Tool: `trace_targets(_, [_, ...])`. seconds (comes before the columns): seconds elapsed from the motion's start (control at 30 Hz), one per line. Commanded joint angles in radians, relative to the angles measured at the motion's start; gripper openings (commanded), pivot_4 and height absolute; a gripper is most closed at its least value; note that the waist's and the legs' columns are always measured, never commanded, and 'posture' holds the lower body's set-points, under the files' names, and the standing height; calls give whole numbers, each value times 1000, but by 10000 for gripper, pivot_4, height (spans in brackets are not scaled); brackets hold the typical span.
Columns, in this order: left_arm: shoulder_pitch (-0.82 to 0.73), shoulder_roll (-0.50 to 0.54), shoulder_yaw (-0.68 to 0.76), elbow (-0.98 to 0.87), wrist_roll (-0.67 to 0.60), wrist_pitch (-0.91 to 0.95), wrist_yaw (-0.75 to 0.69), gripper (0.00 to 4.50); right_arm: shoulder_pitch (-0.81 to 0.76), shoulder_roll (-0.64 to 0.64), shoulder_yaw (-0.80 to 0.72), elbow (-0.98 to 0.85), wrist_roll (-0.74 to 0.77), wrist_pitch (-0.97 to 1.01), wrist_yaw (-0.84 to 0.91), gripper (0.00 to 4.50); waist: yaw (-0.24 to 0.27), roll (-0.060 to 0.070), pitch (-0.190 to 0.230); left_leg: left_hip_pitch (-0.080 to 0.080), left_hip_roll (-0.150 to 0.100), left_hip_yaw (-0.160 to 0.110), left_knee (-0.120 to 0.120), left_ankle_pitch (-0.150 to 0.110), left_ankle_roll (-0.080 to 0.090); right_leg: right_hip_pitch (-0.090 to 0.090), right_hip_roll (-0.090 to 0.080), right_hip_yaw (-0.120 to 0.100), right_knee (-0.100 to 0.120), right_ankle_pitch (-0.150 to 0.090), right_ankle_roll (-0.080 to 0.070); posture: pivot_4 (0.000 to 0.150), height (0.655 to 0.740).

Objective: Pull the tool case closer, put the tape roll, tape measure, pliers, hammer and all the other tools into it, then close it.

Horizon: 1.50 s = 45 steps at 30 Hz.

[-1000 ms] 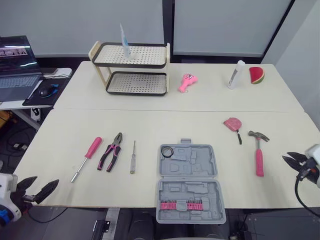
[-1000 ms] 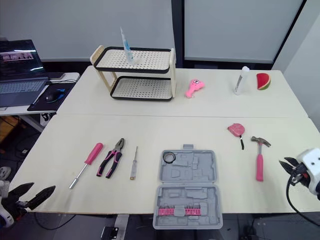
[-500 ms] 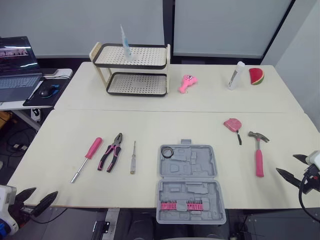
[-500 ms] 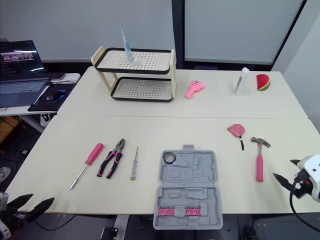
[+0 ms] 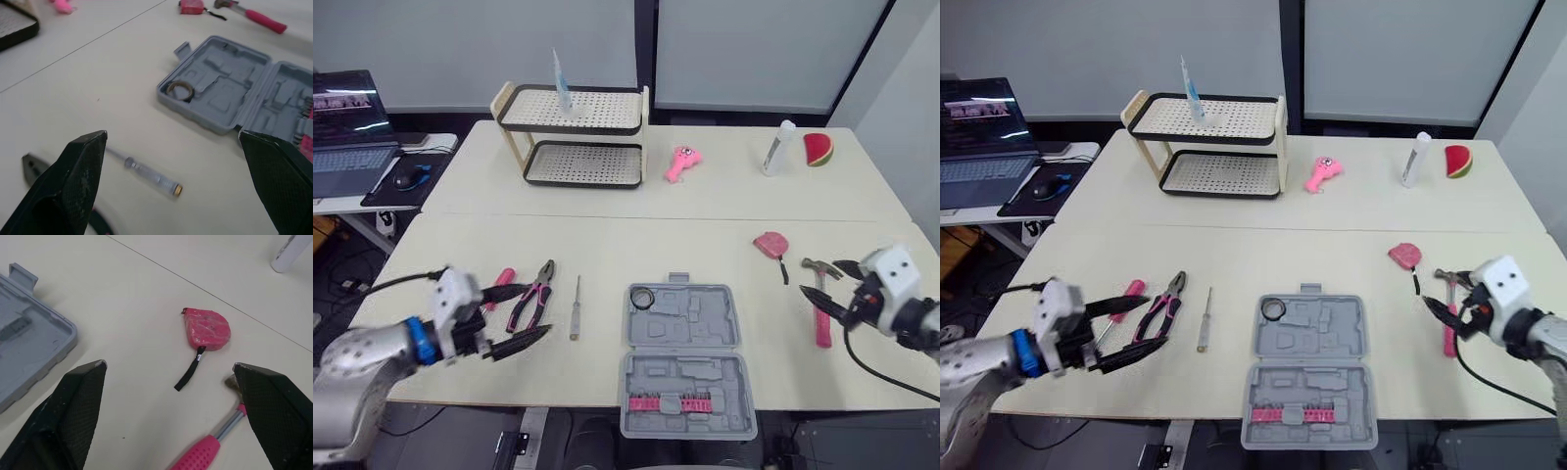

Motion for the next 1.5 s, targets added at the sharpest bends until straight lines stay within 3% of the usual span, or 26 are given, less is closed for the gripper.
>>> trace_targets(0.03, [-105,17,-70,-77,-50,88,11,45000,-52,29,35,-7,-13,39,-73,31681,-1,0,0,-1,0,0,0,0,0,-1,0,0,0,0,0,1500,7400])
trace_targets(0.1, [-167,18,-107,-92,-52,117,13,45000,-81,47,69,12,-28,54,-106,25184,-4,0,0,-3,0,0,1,0,0,-3,1,0,1,0,0,1500,7400])
trace_targets(0.5, [-364,-23,-281,-170,-67,227,30,45000,-298,151,245,280,-161,38,-252,25184,-3,1,1,-3,0,0,2,0,0,-3,3,0,2,0,0,1500,7400])
trace_targets(1.17, [-528,-138,-375,-220,-115,367,135,45000,-576,264,272,857,-243,-178,-352,25184,-6,1,1,-3,-1,2,7,0,-1,-4,3,0,7,0,0,1500,7400])
trace_targets(1.5, [-541,-144,-376,-222,-123,384,137,45000,-599,282,226,926,-216,-155,-376,14303,-4,1,1,-4,0,1,10,1,-1,-3,4,0,7,0,0,1500,7400])
